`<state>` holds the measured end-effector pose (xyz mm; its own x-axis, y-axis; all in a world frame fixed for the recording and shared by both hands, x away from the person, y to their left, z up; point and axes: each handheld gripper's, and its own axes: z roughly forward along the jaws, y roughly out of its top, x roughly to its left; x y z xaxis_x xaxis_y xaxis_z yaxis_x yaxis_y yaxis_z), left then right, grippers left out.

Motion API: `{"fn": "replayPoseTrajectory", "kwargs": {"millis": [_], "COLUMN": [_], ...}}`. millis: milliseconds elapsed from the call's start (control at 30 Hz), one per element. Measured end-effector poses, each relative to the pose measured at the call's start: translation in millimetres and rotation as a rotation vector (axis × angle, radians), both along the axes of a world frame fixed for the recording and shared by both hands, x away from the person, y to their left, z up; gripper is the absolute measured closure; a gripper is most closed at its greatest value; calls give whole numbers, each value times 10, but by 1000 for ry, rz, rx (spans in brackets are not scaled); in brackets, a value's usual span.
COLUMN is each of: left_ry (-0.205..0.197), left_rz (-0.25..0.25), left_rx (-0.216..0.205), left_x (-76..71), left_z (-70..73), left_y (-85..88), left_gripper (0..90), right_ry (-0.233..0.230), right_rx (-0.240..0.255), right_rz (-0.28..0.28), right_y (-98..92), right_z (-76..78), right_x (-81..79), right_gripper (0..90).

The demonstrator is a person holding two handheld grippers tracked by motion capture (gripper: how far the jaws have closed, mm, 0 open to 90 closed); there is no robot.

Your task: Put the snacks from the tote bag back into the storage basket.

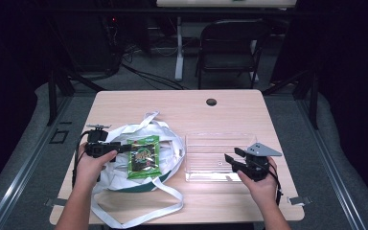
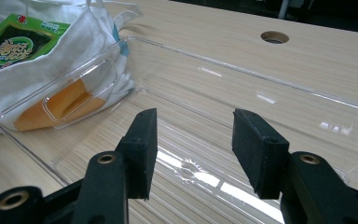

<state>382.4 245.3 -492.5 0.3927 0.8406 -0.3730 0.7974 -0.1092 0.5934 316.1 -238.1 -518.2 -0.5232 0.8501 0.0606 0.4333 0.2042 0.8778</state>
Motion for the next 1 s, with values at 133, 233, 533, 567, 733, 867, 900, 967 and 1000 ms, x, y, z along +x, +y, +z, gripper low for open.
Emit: {"fn": "replayPoseTrajectory", "kwargs": {"millis": [133,233,533,567,733,867,900,967,1000], "left_ry": [27,11,10,15,37,54,65,71,75], "left_rz": [-4,0,-19,-14,-12,-16,-18,-15,-18], "left_rx": [4,5,8,9,23,23,24,20,21], "left_x": [19,5,-31,-28,-10,11,17,26,32], "left_z": [-30,-21,25,8,-60,-147,-168,-211,-228], "left_y": [-9,-26,-81,-87,-132,-185,-197,-222,-223], "left_gripper": [404,405,419,423,423,404,399,392,389], "right_ry": [7,5,-2,-2,-4,-3,-4,-6,-6], "right_rx": [-9,-7,-18,-22,-16,-20,-19,-17,-19], "right_rz": [4,2,5,7,6,7,7,9,10], "right_y": [0,2,9,6,10,17,19,20,18], "right_z": [-17,-14,1,5,9,2,2,6,8], "right_x": [-7,-11,-18,-23,-23,-18,-18,-22,-24], "right_gripper": [501,499,495,494,486,484,483,482,481]}}
